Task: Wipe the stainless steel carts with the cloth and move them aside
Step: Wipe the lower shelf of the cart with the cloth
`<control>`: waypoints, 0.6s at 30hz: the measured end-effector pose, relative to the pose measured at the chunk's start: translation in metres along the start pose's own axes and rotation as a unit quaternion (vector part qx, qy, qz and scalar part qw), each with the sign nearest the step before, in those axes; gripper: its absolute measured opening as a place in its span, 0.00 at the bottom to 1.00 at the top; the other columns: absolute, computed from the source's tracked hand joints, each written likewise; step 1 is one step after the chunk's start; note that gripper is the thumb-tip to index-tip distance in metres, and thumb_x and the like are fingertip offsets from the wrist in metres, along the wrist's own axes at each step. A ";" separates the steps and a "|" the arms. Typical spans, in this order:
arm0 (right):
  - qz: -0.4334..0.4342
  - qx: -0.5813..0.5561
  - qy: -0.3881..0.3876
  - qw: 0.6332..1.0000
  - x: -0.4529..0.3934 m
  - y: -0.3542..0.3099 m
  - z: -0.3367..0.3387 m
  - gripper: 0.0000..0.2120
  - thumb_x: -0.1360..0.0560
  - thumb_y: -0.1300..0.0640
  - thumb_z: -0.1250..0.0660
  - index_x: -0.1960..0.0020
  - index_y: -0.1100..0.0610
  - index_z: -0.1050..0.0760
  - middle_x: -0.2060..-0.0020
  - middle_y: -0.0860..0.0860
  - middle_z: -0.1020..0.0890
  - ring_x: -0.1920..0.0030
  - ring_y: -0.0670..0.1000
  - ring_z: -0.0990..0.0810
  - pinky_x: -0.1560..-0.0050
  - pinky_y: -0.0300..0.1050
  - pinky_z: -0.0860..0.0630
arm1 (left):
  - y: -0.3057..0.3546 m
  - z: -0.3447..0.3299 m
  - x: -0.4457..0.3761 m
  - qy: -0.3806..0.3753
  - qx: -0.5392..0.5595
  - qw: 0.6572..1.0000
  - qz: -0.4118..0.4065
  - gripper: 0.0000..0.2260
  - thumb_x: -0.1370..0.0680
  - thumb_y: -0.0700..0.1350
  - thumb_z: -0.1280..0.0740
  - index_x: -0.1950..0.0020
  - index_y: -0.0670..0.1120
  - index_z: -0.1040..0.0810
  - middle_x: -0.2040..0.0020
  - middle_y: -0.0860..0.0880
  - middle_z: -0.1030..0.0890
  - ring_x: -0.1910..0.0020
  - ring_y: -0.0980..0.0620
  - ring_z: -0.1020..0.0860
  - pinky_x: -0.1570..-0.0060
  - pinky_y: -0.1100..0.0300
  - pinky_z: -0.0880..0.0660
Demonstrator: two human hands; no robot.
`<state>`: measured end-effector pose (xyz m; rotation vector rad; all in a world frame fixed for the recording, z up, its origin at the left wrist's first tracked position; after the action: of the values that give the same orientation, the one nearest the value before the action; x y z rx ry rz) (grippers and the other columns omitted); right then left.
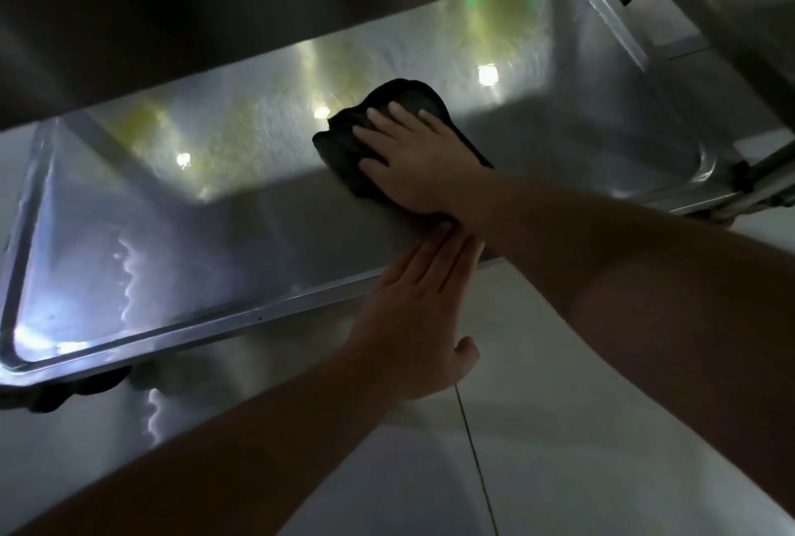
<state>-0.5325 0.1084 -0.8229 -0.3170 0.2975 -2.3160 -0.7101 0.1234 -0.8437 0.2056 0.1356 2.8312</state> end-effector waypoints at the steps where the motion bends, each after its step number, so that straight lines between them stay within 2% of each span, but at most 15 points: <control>1: 0.006 0.010 0.008 1.000 0.006 0.012 0.003 0.29 0.15 0.38 0.52 0.15 0.44 0.47 0.15 0.45 0.50 0.16 0.50 0.54 0.18 0.55 0.56 | 0.000 0.000 0.000 0.000 0.001 1.000 -0.002 0.50 0.25 0.63 0.36 0.13 0.44 0.58 0.13 0.45 0.55 0.14 0.49 0.58 0.18 0.52 0.60; 3: -0.034 0.042 0.044 0.998 0.020 0.055 0.015 0.28 0.15 0.41 0.47 0.17 0.47 0.41 0.16 0.49 0.43 0.17 0.53 0.47 0.20 0.56 0.47 | 0.000 0.000 0.000 0.005 0.007 1.000 -0.002 0.49 0.25 0.62 0.37 0.13 0.45 0.58 0.13 0.46 0.56 0.14 0.50 0.59 0.17 0.52 0.58; 5: -0.135 0.057 0.083 0.986 0.041 0.114 0.036 0.27 0.14 0.44 0.45 0.18 0.52 0.38 0.17 0.54 0.39 0.18 0.58 0.42 0.21 0.58 0.42 | 0.000 0.000 0.001 0.008 0.017 1.000 -0.003 0.49 0.26 0.62 0.37 0.13 0.45 0.58 0.13 0.47 0.57 0.14 0.50 0.60 0.17 0.52 0.57; 8: -0.307 0.002 0.099 0.947 0.078 0.175 0.053 0.29 0.15 0.43 0.49 0.16 0.52 0.43 0.16 0.54 0.45 0.17 0.60 0.49 0.19 0.62 0.52 | 0.001 -0.001 0.002 0.005 0.025 1.000 -0.003 0.49 0.26 0.62 0.37 0.13 0.46 0.60 0.13 0.48 0.59 0.15 0.51 0.62 0.17 0.51 0.58; 11: -0.384 -0.026 0.092 0.918 0.066 0.160 0.047 0.31 0.16 0.42 0.52 0.15 0.50 0.49 0.15 0.54 0.51 0.16 0.60 0.56 0.19 0.63 0.58 | 0.002 -0.001 0.001 -0.003 0.024 1.000 0.009 0.49 0.26 0.61 0.37 0.13 0.47 0.61 0.13 0.48 0.60 0.15 0.51 0.63 0.17 0.50 0.58; 13: -0.368 -0.020 0.079 0.926 0.039 0.120 0.038 0.32 0.16 0.42 0.53 0.15 0.51 0.49 0.15 0.54 0.51 0.16 0.61 0.55 0.19 0.64 0.57 | 0.003 0.001 0.000 -0.012 0.022 1.000 0.011 0.50 0.26 0.60 0.36 0.13 0.46 0.60 0.13 0.48 0.60 0.15 0.51 0.63 0.17 0.51 0.59; 15: -0.305 -0.013 0.058 0.951 0.011 0.064 0.023 0.32 0.16 0.41 0.52 0.15 0.52 0.49 0.15 0.54 0.51 0.16 0.61 0.55 0.20 0.65 0.56 | 0.002 0.004 0.001 -0.031 0.015 0.999 0.013 0.49 0.25 0.60 0.36 0.13 0.46 0.58 0.13 0.46 0.57 0.15 0.49 0.61 0.17 0.51 0.60; 16: -0.265 -0.016 0.039 0.963 -0.002 0.032 0.012 0.32 0.16 0.41 0.52 0.15 0.52 0.50 0.15 0.54 0.52 0.16 0.61 0.56 0.20 0.65 0.57 | 0.001 0.006 0.000 -0.044 0.009 0.999 0.014 0.47 0.25 0.61 0.36 0.13 0.45 0.54 0.13 0.45 0.53 0.14 0.48 0.58 0.17 0.52 0.59; 18: -0.158 -0.016 -0.016 0.987 -0.023 -0.030 -0.009 0.33 0.15 0.39 0.52 0.14 0.51 0.54 0.15 0.53 0.57 0.16 0.60 0.61 0.20 0.65 0.62 | -0.001 0.010 -0.002 -0.078 -0.027 0.997 0.000 0.40 0.24 0.62 0.38 0.16 0.45 0.38 0.16 0.43 0.40 0.16 0.43 0.49 0.17 0.49 0.56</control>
<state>-0.5399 0.1460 -0.8252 -0.4428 0.2845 -2.6171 -0.7063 0.1240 -0.8346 0.4135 0.0248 2.8020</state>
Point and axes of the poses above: each hand's wrist, its own x-axis away from the middle knuckle, its own z-axis out of the back of the hand, y = z × x, the point moved 3 cm from there along -x, towards the middle knuckle
